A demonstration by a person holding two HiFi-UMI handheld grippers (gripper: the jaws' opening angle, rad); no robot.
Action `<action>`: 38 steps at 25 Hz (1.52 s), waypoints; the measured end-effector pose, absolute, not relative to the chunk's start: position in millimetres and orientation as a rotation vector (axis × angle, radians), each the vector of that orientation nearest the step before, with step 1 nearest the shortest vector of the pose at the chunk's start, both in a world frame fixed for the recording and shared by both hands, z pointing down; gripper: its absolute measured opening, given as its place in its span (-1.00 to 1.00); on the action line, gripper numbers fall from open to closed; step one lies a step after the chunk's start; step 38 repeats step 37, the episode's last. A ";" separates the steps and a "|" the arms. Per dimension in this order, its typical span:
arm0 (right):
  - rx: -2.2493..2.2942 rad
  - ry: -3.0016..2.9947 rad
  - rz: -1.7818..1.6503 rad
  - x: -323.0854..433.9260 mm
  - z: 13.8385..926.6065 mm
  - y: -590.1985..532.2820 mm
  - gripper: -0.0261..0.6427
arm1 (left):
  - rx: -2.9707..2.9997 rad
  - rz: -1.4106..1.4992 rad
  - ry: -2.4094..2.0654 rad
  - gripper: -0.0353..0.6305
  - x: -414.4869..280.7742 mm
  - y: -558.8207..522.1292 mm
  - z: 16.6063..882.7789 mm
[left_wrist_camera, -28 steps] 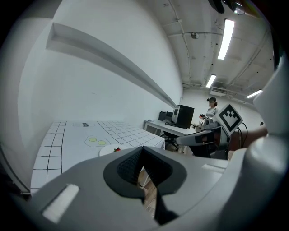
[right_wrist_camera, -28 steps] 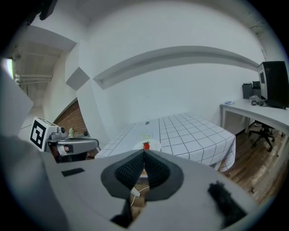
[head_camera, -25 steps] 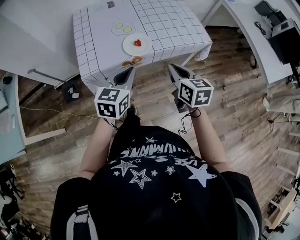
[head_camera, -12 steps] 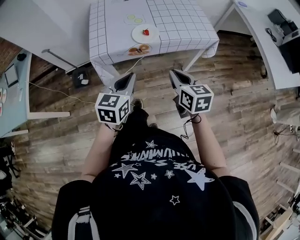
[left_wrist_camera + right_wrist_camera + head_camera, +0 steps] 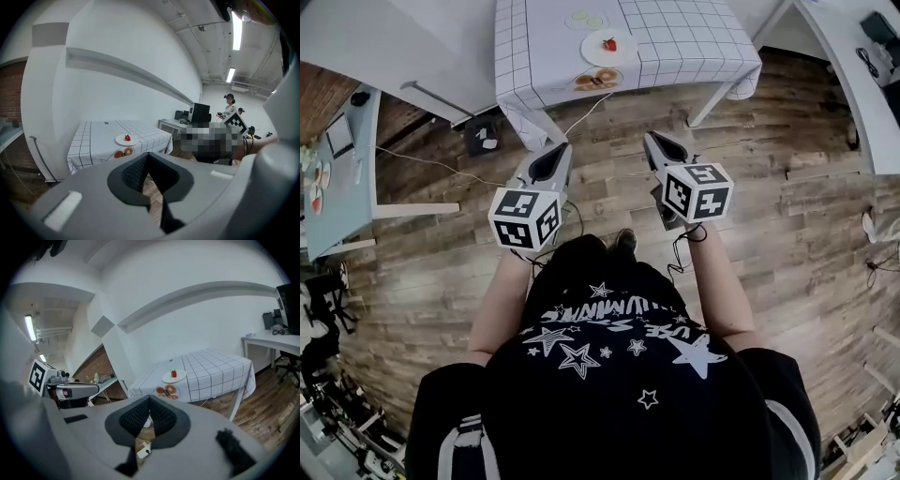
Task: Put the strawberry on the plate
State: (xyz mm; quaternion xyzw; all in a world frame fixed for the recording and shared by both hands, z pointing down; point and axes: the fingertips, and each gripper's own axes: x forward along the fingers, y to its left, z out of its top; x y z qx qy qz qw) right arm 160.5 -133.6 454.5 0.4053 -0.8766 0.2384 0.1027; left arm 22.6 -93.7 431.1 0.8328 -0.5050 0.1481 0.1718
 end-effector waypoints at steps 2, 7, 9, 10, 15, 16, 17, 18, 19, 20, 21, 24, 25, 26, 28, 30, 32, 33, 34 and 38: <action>1.191 -2.592 0.723 156.1 456.6 -132.6 -0.88 | 2.362 0.411 -1.435 -0.87 21.2 -92.0 430.5; 1.169 -2.589 0.692 137.4 456.6 -126.1 -0.88 | 2.368 0.383 -1.435 -0.87 4.1 -85.1 430.5; 1.162 -2.578 0.669 127.7 457.0 -123.0 -0.88 | 2.381 0.363 -1.433 -0.87 -5.8 -82.6 428.7; 1.163 -2.571 0.657 122.3 456.2 -120.8 -0.88 | 2.389 0.354 -1.430 -0.87 -11.3 -80.1 427.5; 1.185 -2.595 0.637 92.5 430.0 -85.6 -0.88 | 2.427 0.318 -1.420 -0.87 -39.3 -40.9 410.7; 1.185 -2.591 0.618 85.1 425.0 -77.3 -0.88 | 2.434 0.302 -1.422 -0.87 -45.8 -32.7 405.7; 1.183 -2.581 0.599 75.6 422.7 -71.0 -0.88 | 2.436 0.285 -1.422 -0.87 -54.4 -27.1 402.9; 1.178 -2.568 0.586 63.3 422.9 -66.2 -0.88 | 2.435 0.270 -1.420 -0.87 -65.4 -23.8 402.5; 1.169 -2.556 0.578 49.1 423.7 -61.9 -0.88 | 2.432 0.257 -1.416 -0.87 -78.0 -21.5 403.2; 1.160 -2.548 0.568 34.5 423.3 -57.2 -0.88 | 2.429 0.244 -1.411 -0.87 -90.8 -19.1 403.5; 1.153 -2.543 0.552 21.3 420.8 -52.1 -0.88 | 2.428 0.231 -1.406 -0.87 -102.8 -16.3 402.6; 1.166 -2.531 0.501 -4.4 413.7 -41.8 -0.88 | 2.433 0.203 -1.391 -0.87 -128.3 -9.7 401.9; 1.174 -2.529 0.496 -10.0 415.0 -40.3 -0.88 | 2.437 0.201 -1.387 -0.87 -134.3 -9.0 404.4; 1.181 -2.528 0.494 -15.2 417.3 -38.8 -0.88 | 2.442 0.200 -1.382 -0.87 -139.8 -8.6 407.3; 1.196 -2.523 0.489 -24.6 421.2 -32.6 -0.88 | 2.452 0.195 -1.370 -0.87 -150.2 -6.0 411.4; 1.211 -2.514 0.484 -33.1 423.1 -21.9 -0.88 | 2.460 0.185 -1.355 -0.87 -159.7 0.2 412.8; 1.223 -2.504 0.479 -42.3 425.1 -9.0 -0.88 | 2.466 0.177 -1.343 -0.87 -169.7 9.2 413.6; 1.227 -2.500 0.477 -47.9 426.4 -2.3 -0.88 | 2.470 0.174 -1.338 -0.87 -175.4 14.0 414.2; 1.232 -2.496 0.475 -54.0 427.8 4.4 -0.88 | 2.474 0.171 -1.334 -0.87 -181.5 18.9 415.2; 1.249 -2.487 0.467 -72.4 431.6 23.5 -0.88 | 2.487 0.165 -1.318 -0.87 -199.9 32.4 419.1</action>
